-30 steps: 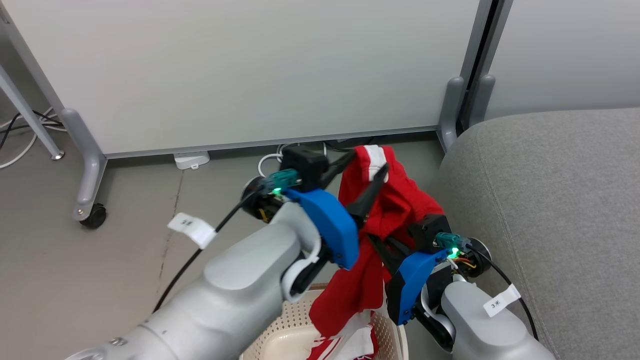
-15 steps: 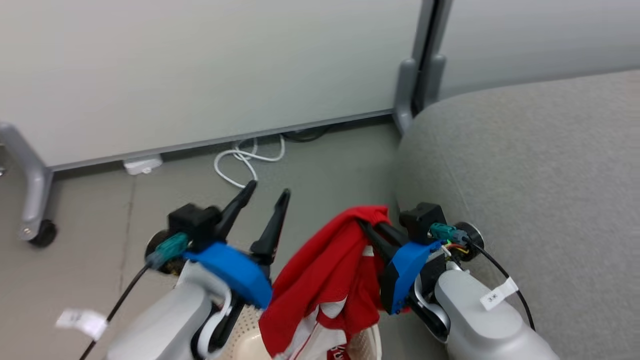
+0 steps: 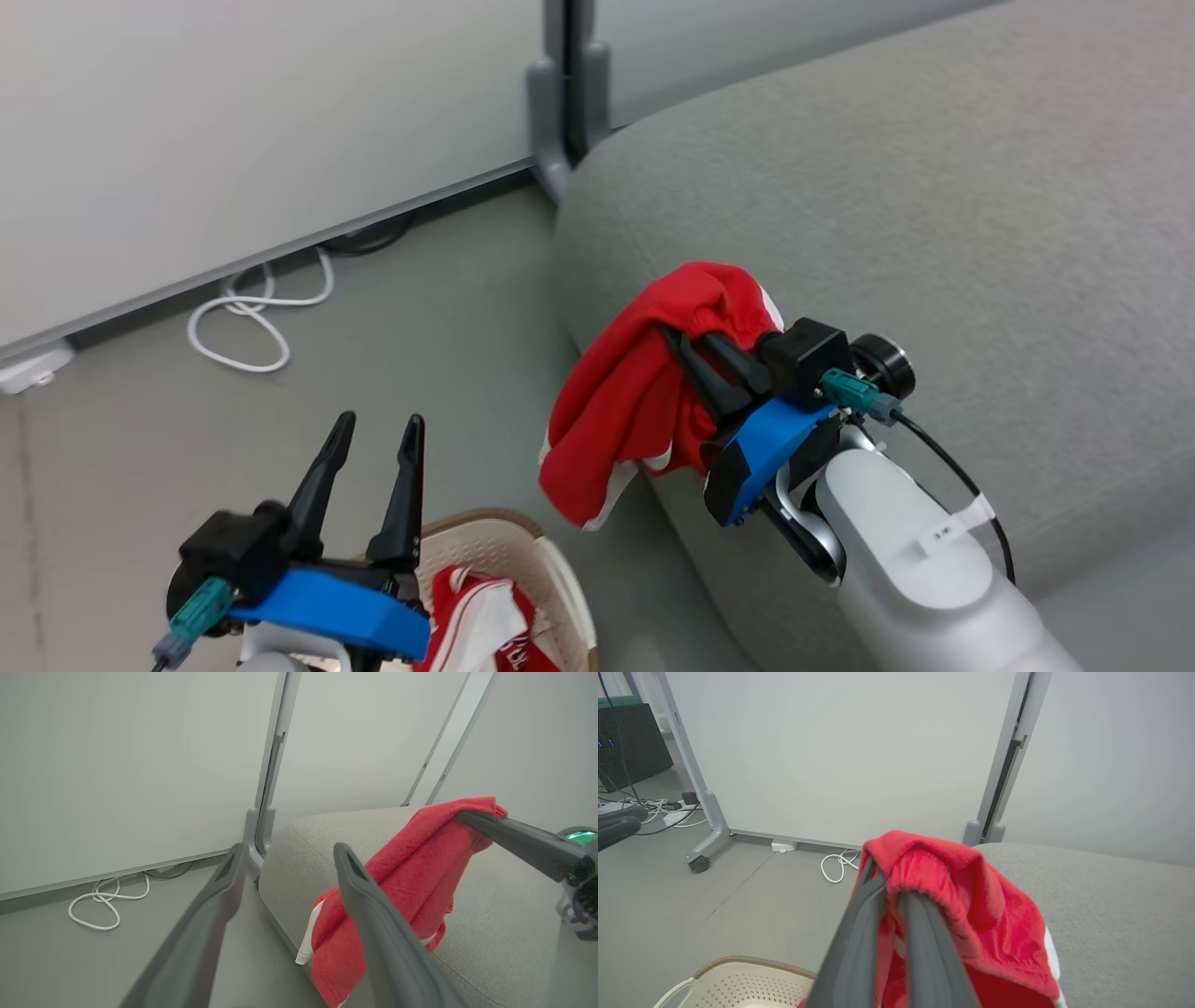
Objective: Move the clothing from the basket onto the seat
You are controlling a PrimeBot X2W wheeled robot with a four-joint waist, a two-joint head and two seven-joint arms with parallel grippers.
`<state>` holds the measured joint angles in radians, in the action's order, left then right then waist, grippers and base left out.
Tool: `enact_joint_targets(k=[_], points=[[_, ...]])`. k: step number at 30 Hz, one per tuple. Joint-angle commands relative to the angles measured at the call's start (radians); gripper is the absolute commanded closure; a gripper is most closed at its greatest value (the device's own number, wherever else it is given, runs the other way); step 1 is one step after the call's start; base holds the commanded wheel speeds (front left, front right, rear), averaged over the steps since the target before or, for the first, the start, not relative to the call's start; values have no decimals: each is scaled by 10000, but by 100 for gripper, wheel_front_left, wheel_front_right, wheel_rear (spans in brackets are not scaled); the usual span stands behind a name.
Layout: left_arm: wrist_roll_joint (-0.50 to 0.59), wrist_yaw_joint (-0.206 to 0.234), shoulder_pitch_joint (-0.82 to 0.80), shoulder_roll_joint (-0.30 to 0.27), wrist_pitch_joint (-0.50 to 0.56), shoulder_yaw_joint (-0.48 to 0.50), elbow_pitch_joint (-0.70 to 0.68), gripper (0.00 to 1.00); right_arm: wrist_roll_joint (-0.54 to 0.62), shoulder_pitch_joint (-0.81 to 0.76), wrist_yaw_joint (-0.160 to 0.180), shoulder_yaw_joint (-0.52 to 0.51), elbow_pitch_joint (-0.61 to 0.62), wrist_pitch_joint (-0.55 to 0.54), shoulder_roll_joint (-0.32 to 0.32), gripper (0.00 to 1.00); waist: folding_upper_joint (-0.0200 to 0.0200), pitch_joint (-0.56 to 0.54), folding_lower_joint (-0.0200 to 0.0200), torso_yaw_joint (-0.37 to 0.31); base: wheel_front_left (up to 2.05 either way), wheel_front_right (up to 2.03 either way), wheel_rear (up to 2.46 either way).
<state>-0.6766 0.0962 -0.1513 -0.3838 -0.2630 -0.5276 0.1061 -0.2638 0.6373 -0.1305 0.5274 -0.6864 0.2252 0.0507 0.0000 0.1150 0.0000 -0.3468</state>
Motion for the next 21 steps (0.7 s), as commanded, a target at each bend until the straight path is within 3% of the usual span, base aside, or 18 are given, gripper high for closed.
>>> enact_joint_targets(k=[1,12,21], points=[[139,-67,157,84,-25,280,-109,0,199,-157,-3,-161,239,-40,1,100,0,-91,0,-353,0,0,0],[1185,-639,900,532,-24,1384,-260,0,1155,-1509,-3,-1975,2686,-809,73,100,0,286,0,-1915,0,0,0],[1538,-1132,415,652,-26,1274,182,0,1535,-2574,-5,-3224,4240,-1386,22,100,0,551,0,-2079,0,0,0]])
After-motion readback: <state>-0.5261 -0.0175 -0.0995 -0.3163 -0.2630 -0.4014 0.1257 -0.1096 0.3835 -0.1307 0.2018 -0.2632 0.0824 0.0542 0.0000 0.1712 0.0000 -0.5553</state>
